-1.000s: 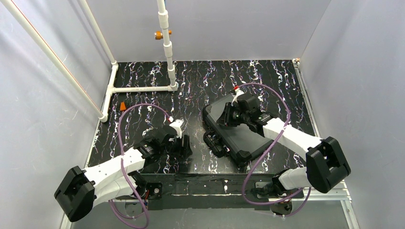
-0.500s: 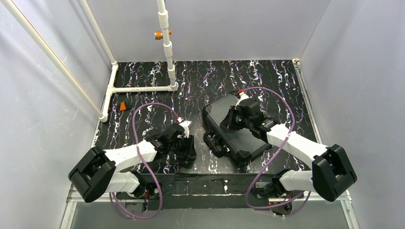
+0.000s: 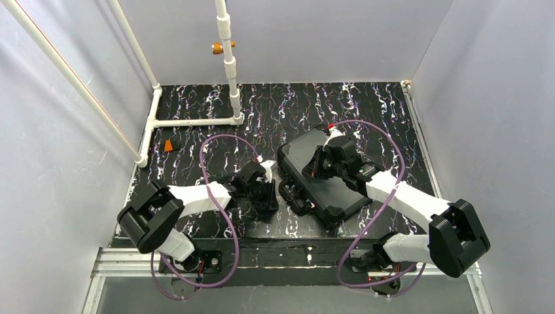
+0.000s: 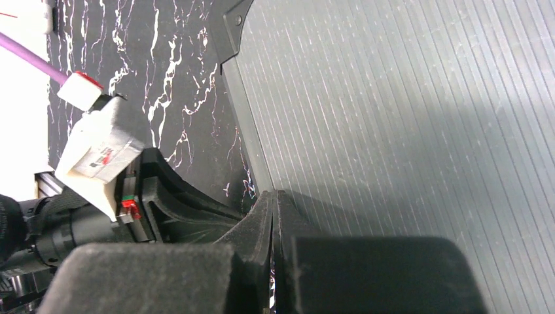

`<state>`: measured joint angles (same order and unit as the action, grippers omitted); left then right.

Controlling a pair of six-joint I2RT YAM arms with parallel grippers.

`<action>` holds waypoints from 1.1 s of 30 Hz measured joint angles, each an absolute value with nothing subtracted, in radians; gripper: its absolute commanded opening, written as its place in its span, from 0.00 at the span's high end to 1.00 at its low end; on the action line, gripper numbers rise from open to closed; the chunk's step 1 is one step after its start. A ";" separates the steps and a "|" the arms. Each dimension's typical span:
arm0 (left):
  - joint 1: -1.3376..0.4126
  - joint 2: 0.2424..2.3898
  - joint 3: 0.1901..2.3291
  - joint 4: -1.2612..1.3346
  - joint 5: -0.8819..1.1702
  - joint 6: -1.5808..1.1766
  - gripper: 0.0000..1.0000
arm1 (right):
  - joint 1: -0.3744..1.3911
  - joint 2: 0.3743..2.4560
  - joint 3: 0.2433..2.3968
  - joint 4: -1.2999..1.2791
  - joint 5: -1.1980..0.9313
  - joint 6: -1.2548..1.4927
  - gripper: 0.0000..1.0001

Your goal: Pack up texas hold em set

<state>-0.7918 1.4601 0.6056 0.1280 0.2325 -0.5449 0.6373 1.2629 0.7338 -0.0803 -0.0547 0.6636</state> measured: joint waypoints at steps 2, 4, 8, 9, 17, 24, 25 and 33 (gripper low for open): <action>-0.795 1.488 0.607 0.150 0.241 -0.561 0.94 | 0.637 1.263 0.734 -0.081 -0.054 0.664 0.99; -0.796 1.506 0.613 0.173 0.251 -0.572 0.96 | 0.637 1.262 0.733 -0.080 -0.054 0.664 0.99; -0.796 1.537 0.627 0.204 0.262 -0.589 1.00 | 0.637 1.259 0.729 -0.076 -0.052 0.667 0.99; -0.796 1.542 0.630 0.208 0.264 -0.590 1.00 | 0.637 1.258 0.728 -0.076 -0.052 0.667 0.99; -0.796 1.581 0.654 0.239 0.280 -0.606 1.00 | 0.637 1.256 0.723 -0.075 -0.050 0.670 0.99; -0.796 1.598 0.673 0.241 0.288 -0.614 1.00 | 0.637 1.256 0.719 -0.073 -0.050 0.670 0.99; -0.796 1.602 0.678 0.241 0.290 -0.614 1.00 | 0.637 1.256 0.717 -0.071 -0.050 0.670 0.99; -0.799 1.615 0.690 0.228 0.308 -0.618 1.00 | 0.637 1.256 0.715 -0.068 -0.051 0.670 0.99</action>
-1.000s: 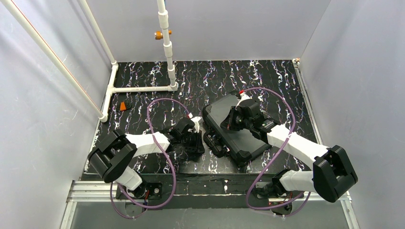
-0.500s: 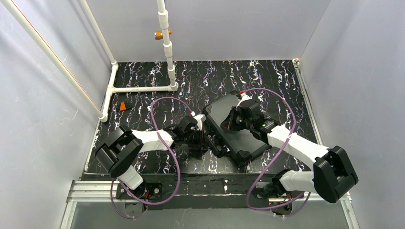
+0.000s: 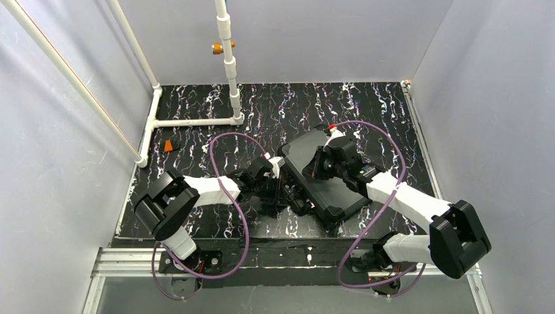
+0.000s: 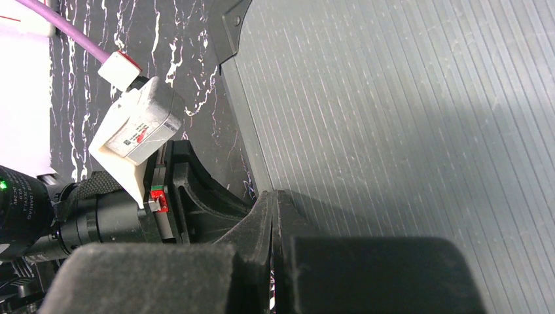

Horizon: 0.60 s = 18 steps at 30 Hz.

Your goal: Pack up texas hold em set

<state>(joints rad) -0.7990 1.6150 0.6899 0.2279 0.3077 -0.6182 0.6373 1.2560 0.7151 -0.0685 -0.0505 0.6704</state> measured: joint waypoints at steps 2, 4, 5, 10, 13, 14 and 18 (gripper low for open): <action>-0.801 1.615 0.694 0.223 0.310 -0.619 1.00 | 0.637 1.256 0.715 -0.068 -0.051 0.670 0.99; -0.802 1.615 0.699 0.215 0.316 -0.621 1.00 | 0.637 1.256 0.713 -0.066 -0.051 0.670 0.99; -0.802 1.615 0.702 0.211 0.319 -0.621 1.00 | 0.637 1.256 0.712 -0.064 -0.051 0.671 0.99; -0.803 1.616 0.708 0.204 0.325 -0.621 1.00 | 0.637 1.255 0.709 -0.059 -0.051 0.670 0.99; -0.804 1.616 0.710 0.201 0.326 -0.622 1.00 | 0.637 1.255 0.709 -0.059 -0.051 0.670 0.99; -0.805 1.616 0.711 0.200 0.326 -0.622 1.00 | 0.637 1.255 0.709 -0.058 -0.051 0.670 0.99; -0.808 1.616 0.719 0.186 0.325 -0.623 1.00 | 0.637 1.255 0.706 -0.052 -0.051 0.671 0.99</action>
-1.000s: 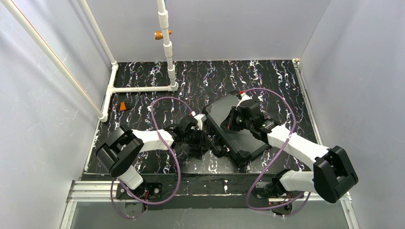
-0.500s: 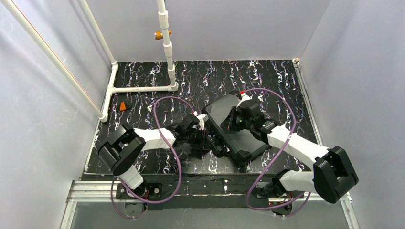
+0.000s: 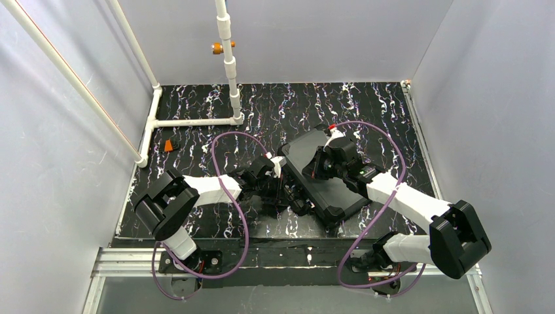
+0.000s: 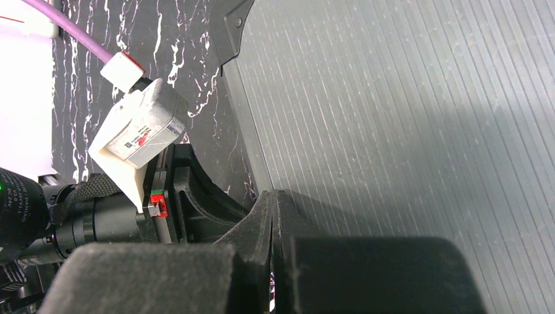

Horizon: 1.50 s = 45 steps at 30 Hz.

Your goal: Pack up texas hold em set

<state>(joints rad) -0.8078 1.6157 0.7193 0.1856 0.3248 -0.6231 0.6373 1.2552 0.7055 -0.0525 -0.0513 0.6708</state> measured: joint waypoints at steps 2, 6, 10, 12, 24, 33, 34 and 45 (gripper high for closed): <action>-0.809 1.616 0.722 0.180 0.325 -0.625 1.00 | 0.637 1.255 0.704 -0.051 -0.051 0.671 0.99; -0.811 1.616 0.732 0.168 0.328 -0.629 1.00 | 0.637 1.255 0.704 -0.049 -0.051 0.670 0.99; -0.816 1.616 0.744 0.167 0.342 -0.635 1.00 | 0.637 1.255 0.704 -0.049 -0.051 0.671 0.99; -0.822 1.616 0.758 0.187 0.346 -0.641 1.00 | 0.637 1.255 0.704 -0.049 -0.051 0.670 0.99; -0.830 1.616 0.797 0.255 0.350 -0.649 1.00 | 0.637 1.255 0.701 -0.045 -0.052 0.670 0.99; -0.834 1.649 0.807 0.258 0.352 -0.648 1.00 | 0.637 1.255 0.698 -0.037 -0.052 0.670 0.99; -0.834 1.649 0.807 0.258 0.352 -0.648 1.00 | 0.637 1.255 0.698 -0.037 -0.052 0.670 0.99; -0.835 1.649 0.826 0.260 0.353 -0.648 1.00 | 0.637 1.256 0.698 -0.033 -0.052 0.670 0.99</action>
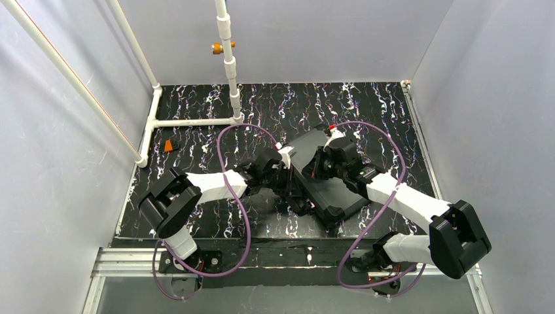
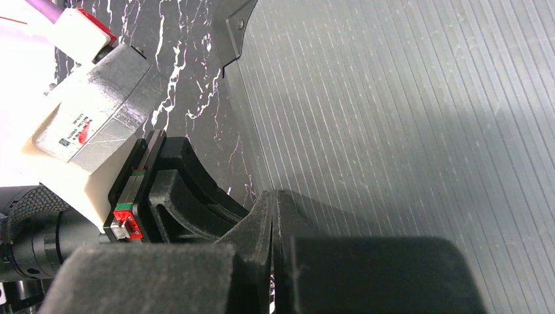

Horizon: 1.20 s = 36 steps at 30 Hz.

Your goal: Pack up texas hold em set

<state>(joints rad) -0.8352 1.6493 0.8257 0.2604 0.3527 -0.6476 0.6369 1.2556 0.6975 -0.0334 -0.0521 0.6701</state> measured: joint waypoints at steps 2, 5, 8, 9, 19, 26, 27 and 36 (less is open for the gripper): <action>-0.835 1.649 0.831 0.259 0.353 -0.646 1.00 | 0.637 1.256 0.698 -0.033 -0.052 0.670 0.99; -0.835 1.649 0.834 0.254 0.353 -0.643 1.00 | 0.637 1.256 0.698 -0.034 -0.052 0.670 0.99; -0.835 1.649 0.837 0.250 0.354 -0.639 1.00 | 0.637 1.256 0.698 -0.034 -0.052 0.670 0.99; -0.835 1.649 0.840 0.245 0.355 -0.638 1.00 | 0.637 1.256 0.698 -0.034 -0.052 0.670 0.99; -0.835 1.649 0.852 0.224 0.353 -0.625 1.00 | 0.637 1.256 0.698 -0.034 -0.052 0.670 0.99; -0.840 1.649 0.852 0.208 0.305 -0.613 1.00 | 0.637 1.256 0.698 -0.032 -0.052 0.670 0.99; -0.840 1.649 0.852 0.206 0.299 -0.611 1.00 | 0.637 1.257 0.698 -0.032 -0.052 0.670 0.99; -0.840 1.671 0.852 0.202 0.277 -0.594 1.00 | 0.637 1.263 0.698 -0.023 -0.052 0.670 0.99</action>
